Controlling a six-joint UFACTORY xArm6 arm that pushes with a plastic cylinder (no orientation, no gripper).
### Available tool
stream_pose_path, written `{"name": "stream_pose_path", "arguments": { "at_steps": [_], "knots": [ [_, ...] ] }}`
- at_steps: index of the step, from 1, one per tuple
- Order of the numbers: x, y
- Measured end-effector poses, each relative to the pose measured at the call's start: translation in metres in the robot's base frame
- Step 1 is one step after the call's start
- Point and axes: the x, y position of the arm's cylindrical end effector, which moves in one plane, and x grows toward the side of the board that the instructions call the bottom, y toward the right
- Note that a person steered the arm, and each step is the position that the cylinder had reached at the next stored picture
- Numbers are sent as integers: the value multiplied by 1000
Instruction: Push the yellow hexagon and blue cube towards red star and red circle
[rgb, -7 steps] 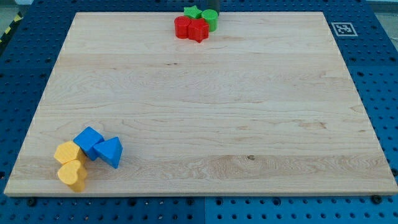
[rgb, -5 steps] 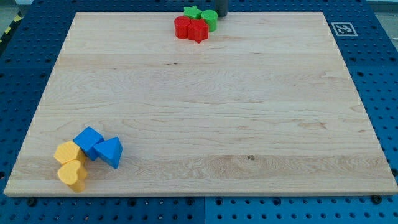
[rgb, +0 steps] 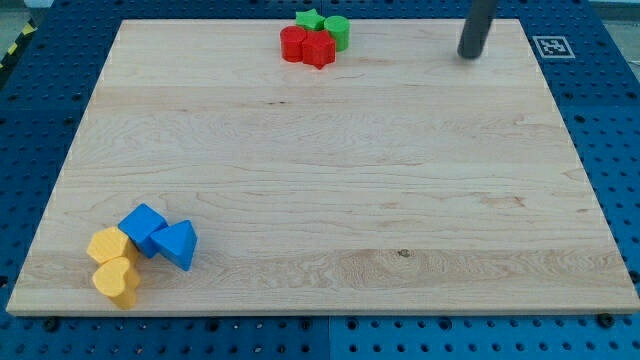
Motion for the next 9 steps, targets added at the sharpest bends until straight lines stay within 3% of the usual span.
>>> {"name": "stream_pose_path", "arguments": {
  "at_steps": [1,2,3,5,7,8,9],
  "knots": [
    [63,-37],
    [87,-122],
    [87,-222],
    [87,-314],
    [120,-507],
    [125,-507],
    [199,-506]
  ]
}}
